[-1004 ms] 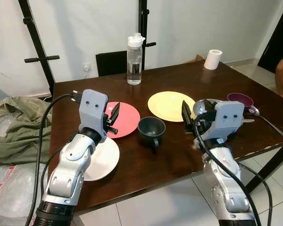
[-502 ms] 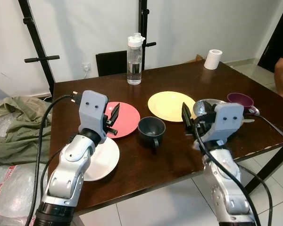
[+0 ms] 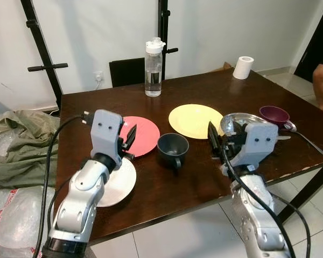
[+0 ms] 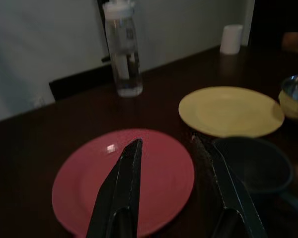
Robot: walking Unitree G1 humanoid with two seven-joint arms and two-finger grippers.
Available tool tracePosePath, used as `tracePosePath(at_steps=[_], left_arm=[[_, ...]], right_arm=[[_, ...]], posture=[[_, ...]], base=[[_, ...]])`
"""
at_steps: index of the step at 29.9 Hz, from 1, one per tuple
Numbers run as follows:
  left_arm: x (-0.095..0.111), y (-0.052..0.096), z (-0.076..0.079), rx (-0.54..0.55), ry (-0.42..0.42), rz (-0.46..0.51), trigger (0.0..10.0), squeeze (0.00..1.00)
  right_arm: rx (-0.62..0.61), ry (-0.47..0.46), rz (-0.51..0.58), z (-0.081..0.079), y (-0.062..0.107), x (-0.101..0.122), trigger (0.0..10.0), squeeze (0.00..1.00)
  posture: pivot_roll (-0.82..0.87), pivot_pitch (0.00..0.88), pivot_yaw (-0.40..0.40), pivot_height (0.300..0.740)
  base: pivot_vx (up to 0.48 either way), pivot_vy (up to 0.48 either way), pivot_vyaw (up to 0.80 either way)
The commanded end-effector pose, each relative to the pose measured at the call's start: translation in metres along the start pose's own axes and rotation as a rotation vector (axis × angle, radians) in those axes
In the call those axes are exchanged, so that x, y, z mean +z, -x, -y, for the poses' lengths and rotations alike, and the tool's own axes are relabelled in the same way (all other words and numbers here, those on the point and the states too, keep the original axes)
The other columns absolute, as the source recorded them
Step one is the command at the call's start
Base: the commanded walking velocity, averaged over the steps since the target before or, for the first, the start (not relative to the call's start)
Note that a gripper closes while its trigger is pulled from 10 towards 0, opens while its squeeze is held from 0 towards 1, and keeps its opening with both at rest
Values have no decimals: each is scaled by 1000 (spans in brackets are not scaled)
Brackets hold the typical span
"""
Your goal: Setting the table
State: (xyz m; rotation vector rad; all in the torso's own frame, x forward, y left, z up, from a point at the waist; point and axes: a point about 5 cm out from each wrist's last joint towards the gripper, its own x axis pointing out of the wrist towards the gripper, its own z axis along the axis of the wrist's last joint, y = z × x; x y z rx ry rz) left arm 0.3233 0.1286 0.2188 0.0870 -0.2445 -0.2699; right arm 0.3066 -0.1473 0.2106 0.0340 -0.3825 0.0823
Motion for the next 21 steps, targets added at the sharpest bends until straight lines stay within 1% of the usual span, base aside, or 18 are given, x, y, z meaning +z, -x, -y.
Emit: tracePosePath(at_steps=[1, 2, 8, 10, 21], left_arm=[[0, 3, 2, -11, -3, -4, 10000, 0], [-2, 6, 1, -12, -7, -12, 10000, 0], [-5, 10, 0, -6, -9, -22, 10000, 0], [-7, 11, 3, -13, -8, -29, 10000, 0], [-7, 11, 7, -17, 3, -27, 10000, 0]], right_arm=[[21, 17, -6, -2, 4, -1, 10000, 0], [29, 30, -16, -2, 8, -3, 10000, 0], [13, 34, -26, 4, 12, -3, 10000, 0], [5, 34, -30, 6, 13, -3, 10000, 0], [17, 38, -36, 7, 15, -2, 10000, 0]], posture=[[59, 77, 91, 740], [57, 77, 90, 740], [54, 79, 89, 740], [51, 78, 90, 740], [47, 73, 83, 740]], base=[[0, 0, 0], [0, 0, 0], [0, 0, 0], [0, 0, 0], [0, 0, 0]])
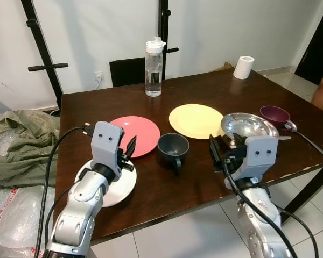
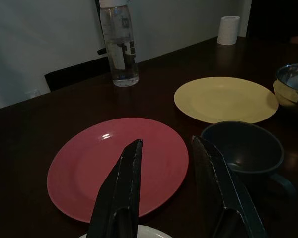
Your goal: Setting the table
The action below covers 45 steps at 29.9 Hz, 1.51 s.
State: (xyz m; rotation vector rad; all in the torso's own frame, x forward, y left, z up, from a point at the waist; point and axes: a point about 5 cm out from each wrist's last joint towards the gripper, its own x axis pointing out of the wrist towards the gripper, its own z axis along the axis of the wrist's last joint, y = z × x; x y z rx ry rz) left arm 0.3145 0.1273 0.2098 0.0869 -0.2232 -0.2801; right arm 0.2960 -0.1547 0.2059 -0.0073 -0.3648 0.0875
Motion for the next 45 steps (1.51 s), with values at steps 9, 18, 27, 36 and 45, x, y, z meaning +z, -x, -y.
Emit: tracePosePath(at_steps=[9, 18, 27, 36, 45], left_arm=[[1, 1, 1, 1, 2, -3, 10000, 0], [1, 0, -1, 10, -2, -3, 10000, 0], [1, -1, -2, 11, -5, -3, 10000, 0], [2, -2, -2, 11, -7, -3, 10000, 0], [2, -2, -3, 10, -8, -3, 10000, 0]], right_arm=[[11, 1, -17, -1, 2, -1, 10000, 0], [14, 2, -18, -1, 1, -1, 10000, 0], [15, 2, -16, -1, 1, 0, 10000, 0], [15, -1, -15, -2, 1, 0, 10000, 0], [15, -2, -17, -3, 1, 0, 10000, 0]], posture=[[44, 73, 79, 740], [42, 69, 79, 740], [41, 68, 80, 740], [43, 68, 83, 740], [43, 74, 84, 740]], base=[[0, 0, 0], [-152, 0, 0], [-284, 0, 0], [-306, 0, 0], [-307, 0, 0]])
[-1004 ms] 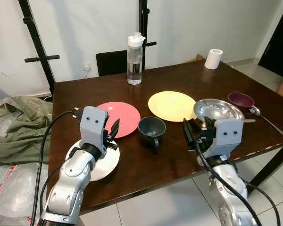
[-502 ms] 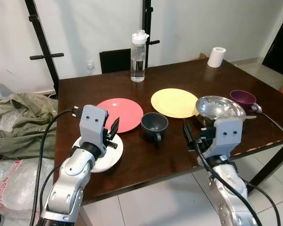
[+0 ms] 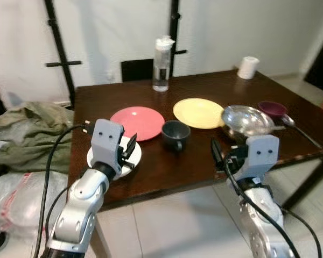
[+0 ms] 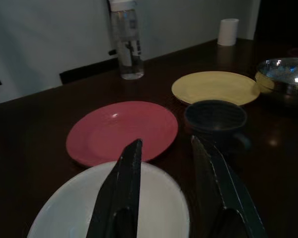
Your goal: Setting the table
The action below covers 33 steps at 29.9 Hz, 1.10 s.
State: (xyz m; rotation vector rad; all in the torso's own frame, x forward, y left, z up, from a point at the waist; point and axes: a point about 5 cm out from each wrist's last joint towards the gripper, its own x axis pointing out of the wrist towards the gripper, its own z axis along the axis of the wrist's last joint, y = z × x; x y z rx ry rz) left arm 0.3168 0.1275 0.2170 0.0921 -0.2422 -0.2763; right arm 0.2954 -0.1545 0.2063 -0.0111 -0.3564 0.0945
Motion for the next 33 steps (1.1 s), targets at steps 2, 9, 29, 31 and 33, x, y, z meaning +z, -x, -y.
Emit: tracePosePath(at_steps=[2, 9, 29, 31, 33], left_arm=[[-4, 2, -1, 6, 1, -22, 10000, 0], [-4, 2, -1, 7, 1, -22, 10000, 0], [-4, 2, -1, 6, 3, -23, 10000, 0], [-4, 2, -1, 7, 3, -23, 10000, 0], [-4, 2, -1, 6, 3, -23, 10000, 0]], right_arm=[[7, -4, -9, -2, 1, -1, 10000, 0], [8, -5, -10, -3, 1, -1, 10000, 0], [9, -4, -12, -3, 2, -1, 10000, 0], [10, -4, -12, -3, 2, -1, 10000, 0], [10, -4, -12, -3, 2, -1, 10000, 0]], posture=[[43, 74, 84, 740], [43, 76, 84, 740], [42, 79, 84, 740], [42, 79, 85, 740], [42, 79, 85, 740]], base=[[-307, 0, 0], [-307, 0, 0], [-307, 0, 0], [-302, 0, 0], [-307, 0, 0]])
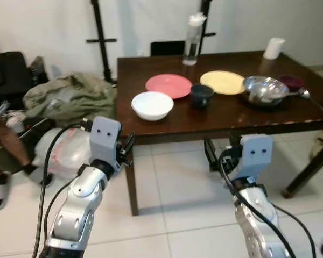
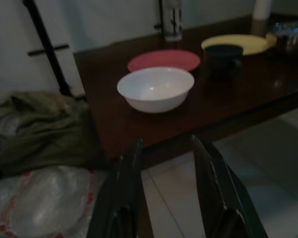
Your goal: Setting the table
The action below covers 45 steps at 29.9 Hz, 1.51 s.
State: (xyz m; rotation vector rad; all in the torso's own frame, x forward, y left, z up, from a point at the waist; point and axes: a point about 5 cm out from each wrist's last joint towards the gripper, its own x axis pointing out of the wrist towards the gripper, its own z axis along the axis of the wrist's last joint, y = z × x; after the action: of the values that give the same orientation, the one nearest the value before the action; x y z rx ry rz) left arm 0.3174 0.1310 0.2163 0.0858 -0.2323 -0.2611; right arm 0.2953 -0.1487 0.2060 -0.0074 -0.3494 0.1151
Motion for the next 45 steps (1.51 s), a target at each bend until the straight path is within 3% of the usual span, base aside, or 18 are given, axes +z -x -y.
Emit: tracePosePath(at_steps=[1, 31, 45], left_arm=[[-3, 1, 2, -9, -3, -13, 10000, 0], [-3, 0, 3, -16, -3, -14, 10000, 0], [-6, -1, 4, -14, 0, -43, 10000, 0]], right_arm=[[-9, 3, -6, 2, 2, 0, 10000, 0], [-11, 2, -6, 2, 2, -1, 10000, 0], [-21, 7, -6, 2, 2, 0, 10000, 0]], posture=[[42, 79, 85, 740], [40, 85, 88, 740], [38, 89, 90, 740]], base=[[-304, 0, 0], [-295, 0, 0], [0, 0, 0]])
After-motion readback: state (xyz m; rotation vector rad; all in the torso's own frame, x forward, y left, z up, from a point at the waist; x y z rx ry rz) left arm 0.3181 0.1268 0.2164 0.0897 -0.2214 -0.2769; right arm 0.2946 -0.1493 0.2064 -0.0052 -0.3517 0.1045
